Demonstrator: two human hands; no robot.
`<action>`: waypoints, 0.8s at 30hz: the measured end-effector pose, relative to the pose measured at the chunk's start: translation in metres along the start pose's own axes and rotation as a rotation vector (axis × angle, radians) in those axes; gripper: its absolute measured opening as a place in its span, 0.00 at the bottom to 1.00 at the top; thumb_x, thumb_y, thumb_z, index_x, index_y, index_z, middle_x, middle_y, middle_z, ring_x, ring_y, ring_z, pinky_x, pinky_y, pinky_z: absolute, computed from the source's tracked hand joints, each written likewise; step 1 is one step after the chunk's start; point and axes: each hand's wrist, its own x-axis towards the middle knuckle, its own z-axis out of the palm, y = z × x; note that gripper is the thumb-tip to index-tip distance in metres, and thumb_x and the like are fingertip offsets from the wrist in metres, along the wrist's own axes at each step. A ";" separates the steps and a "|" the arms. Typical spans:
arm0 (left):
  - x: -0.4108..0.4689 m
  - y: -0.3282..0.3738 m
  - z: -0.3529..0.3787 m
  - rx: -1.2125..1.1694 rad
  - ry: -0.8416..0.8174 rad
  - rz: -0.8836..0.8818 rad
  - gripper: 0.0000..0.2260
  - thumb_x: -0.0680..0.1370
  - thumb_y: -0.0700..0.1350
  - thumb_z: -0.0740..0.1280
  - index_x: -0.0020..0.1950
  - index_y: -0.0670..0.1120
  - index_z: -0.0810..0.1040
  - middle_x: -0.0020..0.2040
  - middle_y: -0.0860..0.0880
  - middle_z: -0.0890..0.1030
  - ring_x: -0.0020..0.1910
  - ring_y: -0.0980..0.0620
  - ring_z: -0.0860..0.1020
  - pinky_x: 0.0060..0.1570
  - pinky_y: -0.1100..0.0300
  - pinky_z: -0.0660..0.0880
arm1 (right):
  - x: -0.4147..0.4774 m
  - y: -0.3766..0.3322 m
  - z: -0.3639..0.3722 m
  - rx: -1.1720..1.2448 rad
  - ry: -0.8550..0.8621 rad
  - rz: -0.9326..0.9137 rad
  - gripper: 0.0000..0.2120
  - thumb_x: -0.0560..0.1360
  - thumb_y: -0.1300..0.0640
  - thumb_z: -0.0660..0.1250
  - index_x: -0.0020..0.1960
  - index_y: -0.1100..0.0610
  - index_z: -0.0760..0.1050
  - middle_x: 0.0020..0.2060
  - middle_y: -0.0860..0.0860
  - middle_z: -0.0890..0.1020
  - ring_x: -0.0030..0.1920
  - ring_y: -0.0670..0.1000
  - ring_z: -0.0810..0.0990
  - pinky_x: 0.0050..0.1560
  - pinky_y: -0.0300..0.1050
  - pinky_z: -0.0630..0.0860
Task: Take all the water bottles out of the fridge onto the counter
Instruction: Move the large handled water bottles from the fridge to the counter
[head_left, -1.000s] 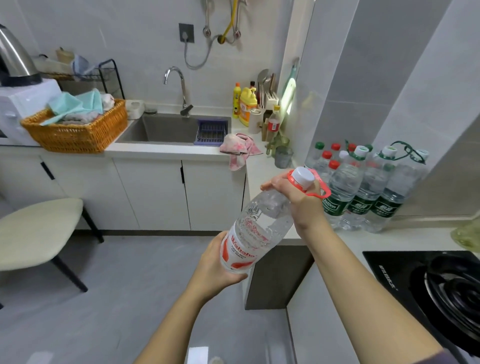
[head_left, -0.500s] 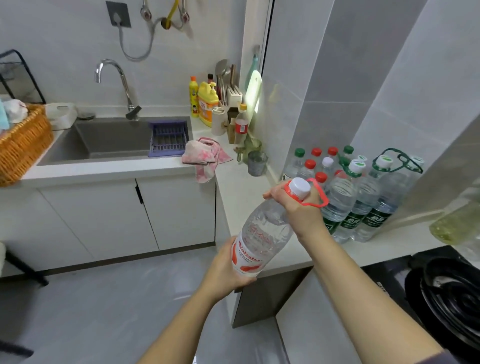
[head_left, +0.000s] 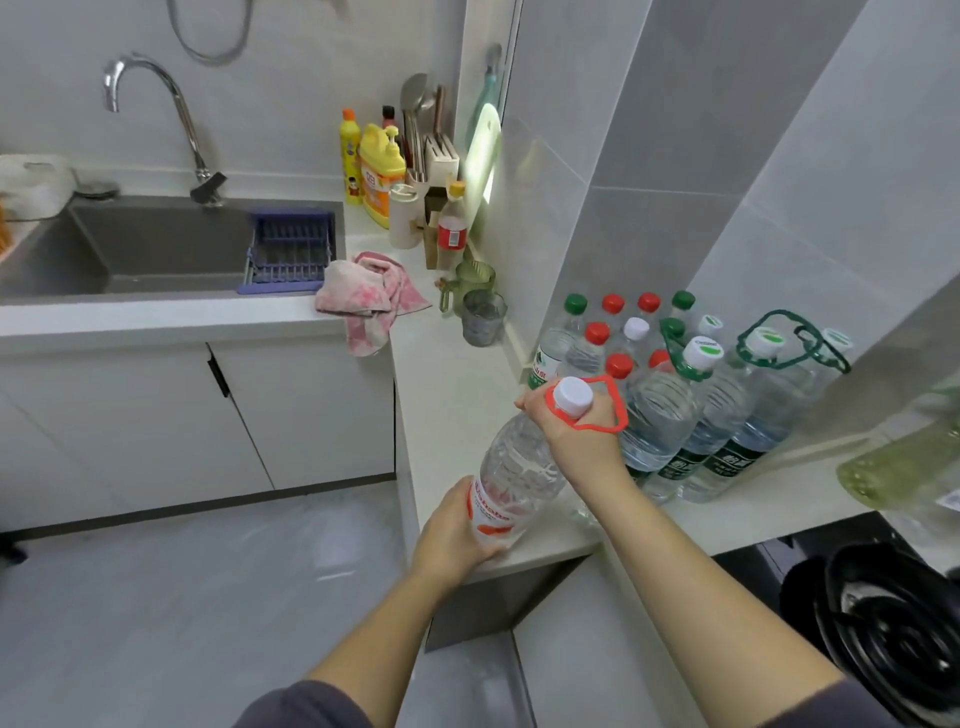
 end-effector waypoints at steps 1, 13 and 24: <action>0.004 -0.001 0.001 0.002 -0.003 0.000 0.32 0.62 0.59 0.78 0.63 0.58 0.72 0.55 0.61 0.79 0.51 0.62 0.78 0.49 0.66 0.76 | 0.003 0.004 0.002 -0.008 0.000 0.000 0.14 0.67 0.57 0.71 0.38 0.70 0.78 0.35 0.65 0.82 0.37 0.57 0.82 0.42 0.45 0.79; 0.064 -0.003 0.019 -0.026 0.031 -0.049 0.32 0.61 0.62 0.77 0.61 0.61 0.68 0.55 0.61 0.78 0.51 0.59 0.79 0.52 0.54 0.79 | 0.067 0.035 0.029 -0.056 -0.020 0.039 0.20 0.64 0.48 0.69 0.38 0.67 0.73 0.31 0.55 0.73 0.33 0.49 0.73 0.37 0.40 0.71; 0.070 0.007 0.026 -0.060 0.156 -0.037 0.35 0.62 0.45 0.80 0.65 0.50 0.68 0.57 0.54 0.78 0.54 0.53 0.78 0.52 0.57 0.76 | 0.077 0.021 0.014 -0.077 -0.234 0.077 0.17 0.71 0.59 0.73 0.31 0.52 0.66 0.25 0.41 0.69 0.29 0.41 0.68 0.36 0.37 0.69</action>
